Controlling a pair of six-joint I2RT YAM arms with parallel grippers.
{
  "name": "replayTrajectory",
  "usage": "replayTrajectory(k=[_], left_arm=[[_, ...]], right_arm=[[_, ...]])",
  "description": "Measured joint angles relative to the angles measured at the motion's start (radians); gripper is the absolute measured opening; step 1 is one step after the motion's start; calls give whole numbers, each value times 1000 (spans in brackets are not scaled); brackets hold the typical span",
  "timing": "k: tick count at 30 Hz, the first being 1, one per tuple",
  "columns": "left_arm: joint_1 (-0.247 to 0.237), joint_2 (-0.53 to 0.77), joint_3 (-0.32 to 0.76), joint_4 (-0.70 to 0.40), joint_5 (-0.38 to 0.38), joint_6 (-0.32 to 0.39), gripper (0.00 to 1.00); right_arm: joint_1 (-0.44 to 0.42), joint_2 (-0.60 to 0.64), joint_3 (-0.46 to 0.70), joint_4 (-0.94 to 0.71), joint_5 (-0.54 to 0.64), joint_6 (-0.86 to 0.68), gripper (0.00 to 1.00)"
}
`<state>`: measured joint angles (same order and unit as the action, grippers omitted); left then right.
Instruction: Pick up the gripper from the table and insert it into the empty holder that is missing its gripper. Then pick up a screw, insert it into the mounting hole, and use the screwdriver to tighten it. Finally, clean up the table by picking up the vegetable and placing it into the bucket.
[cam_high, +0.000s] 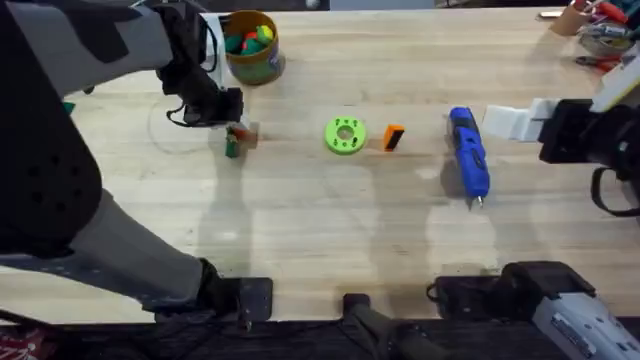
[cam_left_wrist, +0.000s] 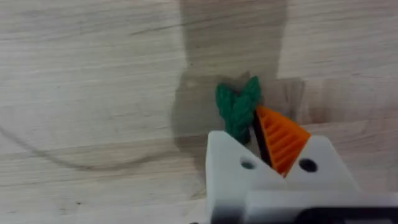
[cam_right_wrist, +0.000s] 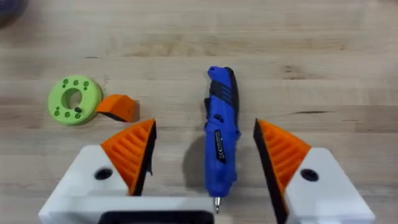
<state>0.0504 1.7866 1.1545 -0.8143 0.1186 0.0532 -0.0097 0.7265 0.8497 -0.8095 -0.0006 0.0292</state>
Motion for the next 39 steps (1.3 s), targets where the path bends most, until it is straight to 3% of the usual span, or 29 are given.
replayTrajectory(k=[19,39], left_arm=[[1,-29,0,10,27,0,3],[1,-573,0,-228,50,0,3]], right_arm=[[0,0,0,0,0,0,912],[0,0,0,-1,0,0,912]])
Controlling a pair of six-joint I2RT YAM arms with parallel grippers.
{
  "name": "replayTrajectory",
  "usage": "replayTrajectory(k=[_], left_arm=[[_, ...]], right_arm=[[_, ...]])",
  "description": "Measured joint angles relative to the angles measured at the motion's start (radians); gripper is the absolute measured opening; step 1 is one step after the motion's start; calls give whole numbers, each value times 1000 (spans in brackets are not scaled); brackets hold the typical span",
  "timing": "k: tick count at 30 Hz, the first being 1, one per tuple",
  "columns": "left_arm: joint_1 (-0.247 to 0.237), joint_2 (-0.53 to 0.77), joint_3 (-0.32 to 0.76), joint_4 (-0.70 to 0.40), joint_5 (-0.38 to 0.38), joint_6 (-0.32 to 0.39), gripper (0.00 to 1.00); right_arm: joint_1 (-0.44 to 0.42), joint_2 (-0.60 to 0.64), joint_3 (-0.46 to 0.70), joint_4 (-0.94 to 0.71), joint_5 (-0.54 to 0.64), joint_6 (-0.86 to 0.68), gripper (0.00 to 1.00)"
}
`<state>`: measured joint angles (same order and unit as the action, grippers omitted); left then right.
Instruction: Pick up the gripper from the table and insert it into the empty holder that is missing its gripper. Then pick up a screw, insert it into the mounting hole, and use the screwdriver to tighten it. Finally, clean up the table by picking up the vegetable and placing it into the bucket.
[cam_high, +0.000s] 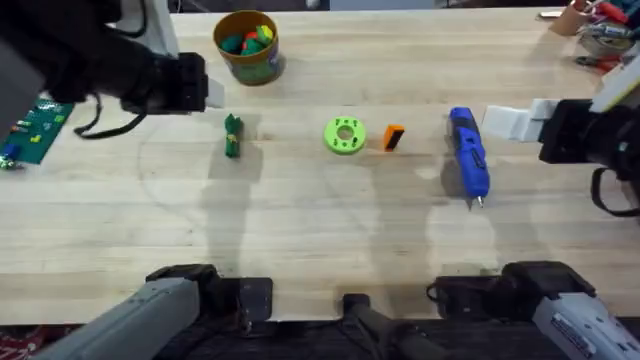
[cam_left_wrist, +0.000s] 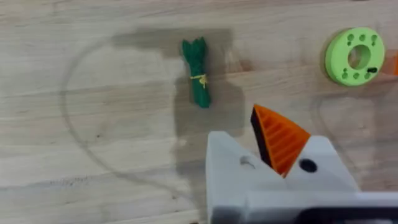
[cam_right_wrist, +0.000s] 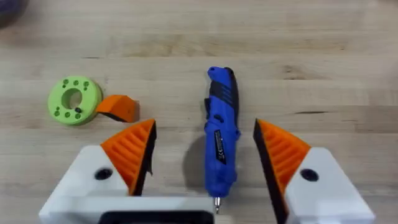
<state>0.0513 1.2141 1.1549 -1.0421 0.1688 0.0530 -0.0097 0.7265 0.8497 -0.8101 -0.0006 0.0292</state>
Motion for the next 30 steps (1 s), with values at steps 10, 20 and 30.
replayTrajectory(k=[10,20,30], left_arm=[[0,-114,0,-39,0,0,3],[0,-114,0,-36,-1,2,940],[0,-114,0,-26,-1,0,986]], right_arm=[[0,0,0,0,0,0,912],[0,0,0,0,0,0,912],[0,0,0,0,0,0,912]])
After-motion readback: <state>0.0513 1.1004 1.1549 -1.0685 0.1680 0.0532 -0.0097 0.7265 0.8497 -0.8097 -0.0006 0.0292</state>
